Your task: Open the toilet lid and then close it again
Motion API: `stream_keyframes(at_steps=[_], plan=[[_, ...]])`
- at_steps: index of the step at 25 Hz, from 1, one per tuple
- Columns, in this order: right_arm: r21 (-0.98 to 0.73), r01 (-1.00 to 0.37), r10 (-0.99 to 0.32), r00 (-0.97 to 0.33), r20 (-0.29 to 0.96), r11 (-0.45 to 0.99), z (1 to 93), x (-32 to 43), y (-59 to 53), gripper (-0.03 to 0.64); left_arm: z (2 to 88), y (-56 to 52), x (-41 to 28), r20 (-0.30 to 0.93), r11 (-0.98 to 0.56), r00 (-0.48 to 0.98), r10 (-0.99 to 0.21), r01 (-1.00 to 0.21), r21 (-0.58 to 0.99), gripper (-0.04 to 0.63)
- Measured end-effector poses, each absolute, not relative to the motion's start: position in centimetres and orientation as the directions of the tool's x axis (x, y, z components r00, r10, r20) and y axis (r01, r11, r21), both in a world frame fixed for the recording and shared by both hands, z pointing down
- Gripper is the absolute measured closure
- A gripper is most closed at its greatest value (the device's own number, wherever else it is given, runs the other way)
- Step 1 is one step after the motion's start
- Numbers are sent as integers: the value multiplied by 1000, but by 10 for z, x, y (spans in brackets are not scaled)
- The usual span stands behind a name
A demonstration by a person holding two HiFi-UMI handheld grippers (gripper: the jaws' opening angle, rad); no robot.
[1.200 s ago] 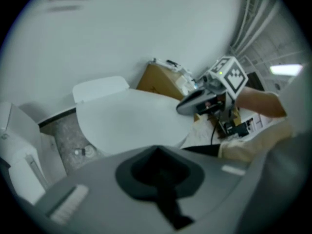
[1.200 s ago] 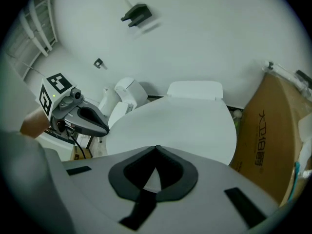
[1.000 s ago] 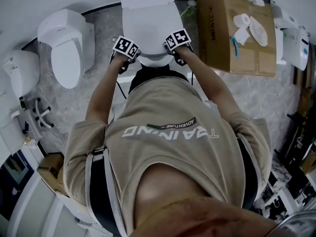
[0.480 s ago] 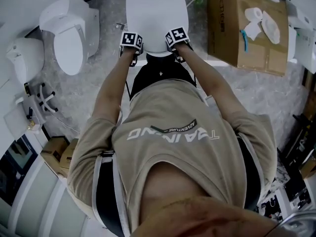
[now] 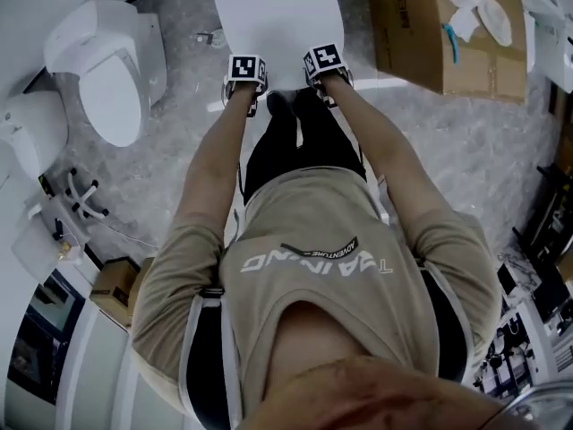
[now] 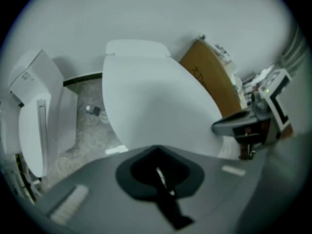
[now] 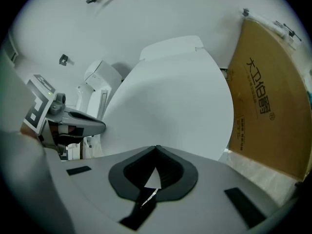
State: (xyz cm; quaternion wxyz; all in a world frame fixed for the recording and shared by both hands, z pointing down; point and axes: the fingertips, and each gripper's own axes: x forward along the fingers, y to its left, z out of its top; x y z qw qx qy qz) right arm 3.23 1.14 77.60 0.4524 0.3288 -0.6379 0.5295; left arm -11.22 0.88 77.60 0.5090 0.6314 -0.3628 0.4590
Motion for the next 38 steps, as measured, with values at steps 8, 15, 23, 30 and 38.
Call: stream_keyframes(at_steps=[8, 15, 23, 30, 38], plan=[[-417, -894, 103, -405, 908, 165, 824, 38, 31, 606, 819, 27, -107, 944, -235, 330, 20, -916, 326, 592], [-401, -897, 94, -389, 916, 185, 855, 38, 39, 606, 851, 33, -94, 946, -193, 325, 4, -928, 320, 592], [-380, -907, 70, -373, 925, 182, 899, 40, 46, 606, 893, 46, -94, 951, -151, 309, 20, -939, 308, 592], [-372, -909, 81, -363, 928, 191, 926, 36, 49, 606, 921, 48, -98, 955, -147, 296, 30, -944, 297, 592], [-366, -911, 95, -354, 931, 193, 938, 36, 51, 606, 937, 49, -98, 959, -130, 280, 33, -951, 282, 592]])
